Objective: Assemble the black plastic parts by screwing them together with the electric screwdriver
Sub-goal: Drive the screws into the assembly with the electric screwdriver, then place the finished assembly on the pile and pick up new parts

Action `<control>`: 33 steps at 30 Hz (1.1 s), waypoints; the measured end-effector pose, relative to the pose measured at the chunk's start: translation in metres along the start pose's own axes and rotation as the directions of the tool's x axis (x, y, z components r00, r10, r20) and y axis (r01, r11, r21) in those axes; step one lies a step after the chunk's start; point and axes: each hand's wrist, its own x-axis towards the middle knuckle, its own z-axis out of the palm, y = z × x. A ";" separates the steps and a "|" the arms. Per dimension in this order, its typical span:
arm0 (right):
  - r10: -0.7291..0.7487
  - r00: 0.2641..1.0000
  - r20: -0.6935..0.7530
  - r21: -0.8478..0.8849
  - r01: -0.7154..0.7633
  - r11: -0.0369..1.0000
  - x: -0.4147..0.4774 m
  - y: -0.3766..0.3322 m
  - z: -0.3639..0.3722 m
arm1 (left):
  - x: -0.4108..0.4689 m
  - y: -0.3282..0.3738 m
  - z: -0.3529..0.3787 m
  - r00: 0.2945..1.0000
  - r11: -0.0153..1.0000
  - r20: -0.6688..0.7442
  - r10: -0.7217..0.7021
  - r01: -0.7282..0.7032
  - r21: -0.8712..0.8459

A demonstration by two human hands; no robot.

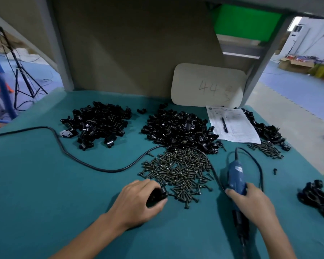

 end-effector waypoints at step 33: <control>0.113 0.811 -0.575 0.257 0.048 0.965 0.000 0.154 -0.042 | 0.032 -0.036 0.008 0.981 0.978 -0.039 -0.191 0.194 0.081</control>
